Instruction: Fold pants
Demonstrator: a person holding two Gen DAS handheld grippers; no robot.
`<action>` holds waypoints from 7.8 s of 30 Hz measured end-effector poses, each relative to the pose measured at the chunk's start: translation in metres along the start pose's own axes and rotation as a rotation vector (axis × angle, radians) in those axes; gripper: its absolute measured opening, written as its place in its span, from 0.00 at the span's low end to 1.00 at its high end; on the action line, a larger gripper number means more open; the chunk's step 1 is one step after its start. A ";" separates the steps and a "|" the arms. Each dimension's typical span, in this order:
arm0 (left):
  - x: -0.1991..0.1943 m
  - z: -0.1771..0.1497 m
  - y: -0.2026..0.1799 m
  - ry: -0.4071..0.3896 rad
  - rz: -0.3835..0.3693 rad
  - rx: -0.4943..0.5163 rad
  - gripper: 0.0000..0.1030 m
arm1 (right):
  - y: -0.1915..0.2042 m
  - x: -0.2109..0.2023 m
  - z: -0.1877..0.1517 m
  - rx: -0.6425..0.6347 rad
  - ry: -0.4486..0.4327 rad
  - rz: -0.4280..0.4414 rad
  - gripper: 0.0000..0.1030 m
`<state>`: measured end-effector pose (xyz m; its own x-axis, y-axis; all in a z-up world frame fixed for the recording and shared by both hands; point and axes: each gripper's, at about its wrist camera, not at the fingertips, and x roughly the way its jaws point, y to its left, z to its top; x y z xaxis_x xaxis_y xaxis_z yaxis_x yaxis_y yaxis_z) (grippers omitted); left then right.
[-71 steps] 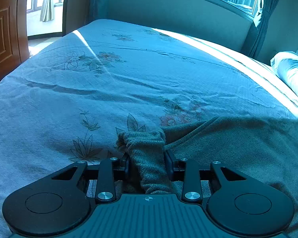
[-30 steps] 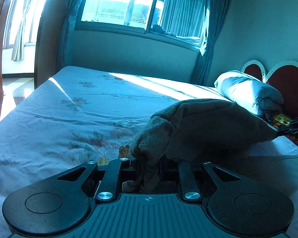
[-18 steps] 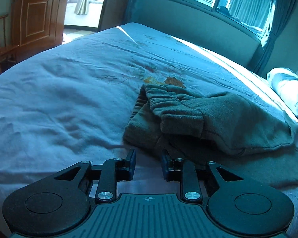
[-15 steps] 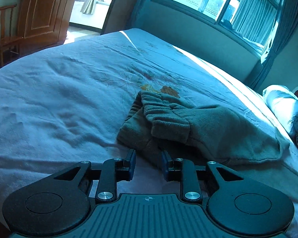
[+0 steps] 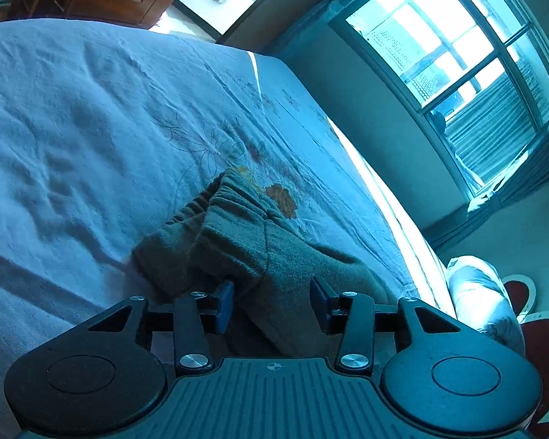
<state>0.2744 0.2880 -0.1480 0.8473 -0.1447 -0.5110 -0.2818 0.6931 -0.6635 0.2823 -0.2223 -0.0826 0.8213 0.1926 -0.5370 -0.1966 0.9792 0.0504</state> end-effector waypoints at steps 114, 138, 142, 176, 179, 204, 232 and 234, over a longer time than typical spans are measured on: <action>0.069 -0.049 -0.114 0.111 0.265 0.788 0.98 | -0.032 -0.005 -0.046 0.202 0.007 -0.089 0.15; 0.038 -0.148 -0.135 -0.018 0.390 0.729 1.00 | -0.071 -0.064 -0.092 0.445 0.011 -0.270 0.15; 0.039 -0.150 -0.136 -0.027 0.398 0.722 1.00 | -0.053 -0.051 -0.056 0.227 -0.044 -0.301 0.22; 0.042 -0.154 -0.134 -0.037 0.388 0.733 1.00 | -0.074 -0.041 -0.076 -0.310 -0.050 -0.540 0.11; 0.042 -0.153 -0.134 -0.035 0.387 0.734 1.00 | -0.114 -0.072 -0.061 0.030 -0.161 -0.464 0.00; 0.044 -0.146 -0.133 0.005 0.360 0.750 1.00 | -0.285 -0.138 -0.164 1.186 -0.330 -0.268 0.11; 0.037 -0.143 -0.134 0.002 0.349 0.750 1.00 | -0.292 -0.112 -0.149 1.070 -0.170 -0.299 0.21; 0.036 -0.140 -0.131 0.017 0.340 0.754 1.00 | -0.291 -0.101 -0.140 1.031 -0.128 -0.271 0.01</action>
<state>0.2788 0.0930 -0.1555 0.7619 0.1522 -0.6296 -0.1387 0.9878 0.0710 0.1812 -0.5360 -0.1612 0.8316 -0.0922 -0.5477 0.4979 0.5607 0.6616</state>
